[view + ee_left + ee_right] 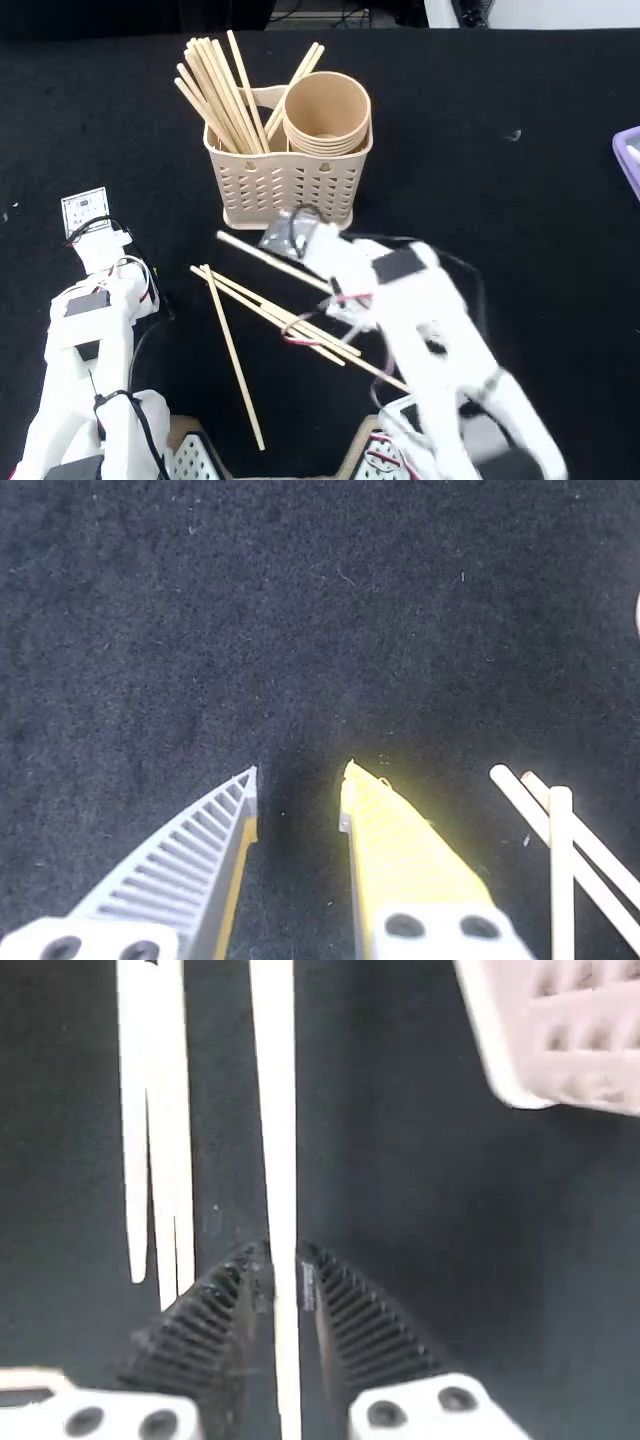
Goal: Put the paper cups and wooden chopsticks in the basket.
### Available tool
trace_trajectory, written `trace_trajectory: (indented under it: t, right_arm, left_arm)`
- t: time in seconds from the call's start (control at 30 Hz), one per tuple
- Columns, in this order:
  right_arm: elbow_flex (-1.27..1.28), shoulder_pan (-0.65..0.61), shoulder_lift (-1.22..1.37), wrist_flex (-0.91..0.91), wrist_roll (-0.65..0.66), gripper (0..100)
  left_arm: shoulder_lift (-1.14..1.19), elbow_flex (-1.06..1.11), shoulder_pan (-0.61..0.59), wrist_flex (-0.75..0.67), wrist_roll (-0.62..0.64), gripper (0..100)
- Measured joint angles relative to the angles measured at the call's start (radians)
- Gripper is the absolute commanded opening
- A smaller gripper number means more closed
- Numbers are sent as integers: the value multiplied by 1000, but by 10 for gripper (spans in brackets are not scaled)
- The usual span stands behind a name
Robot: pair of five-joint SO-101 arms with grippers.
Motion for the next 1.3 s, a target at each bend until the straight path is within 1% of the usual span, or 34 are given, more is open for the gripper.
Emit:
trace_trajectory:
  t: [0.1,0.27,0.33,0.43,0.5,0.57,0.77,0.9,1.07,1.3]
  right_arm:
    - [0,-2,-236,112,-15,11]
    - [-118,-17,-585,239,-127,11]
    - [-196,-61,-671,262,-189,11]
    - [-292,-143,-686,245,-299,11]
    - [-313,-176,-686,176,-362,11]
    - [-315,-207,-683,64,-410,11]
    - [-299,-247,-494,-394,-526,11]
    - [-301,-247,-381,-657,-600,11]
    - [-344,-247,-219,-899,-620,11]
    - [-420,-247,66,-1132,-620,11]
  left_arm:
    - [0,0,0,0,0,145]
    - [0,0,0,0,0,145]
    - [0,0,0,0,0,145]
    - [0,0,0,0,0,145]
    - [0,0,0,0,0,145]
    - [0,0,0,0,0,145]
    - [0,0,0,0,0,145]
    - [0,0,0,0,0,145]
    - [0,0,0,0,0,145]
    - [0,0,0,0,0,144]
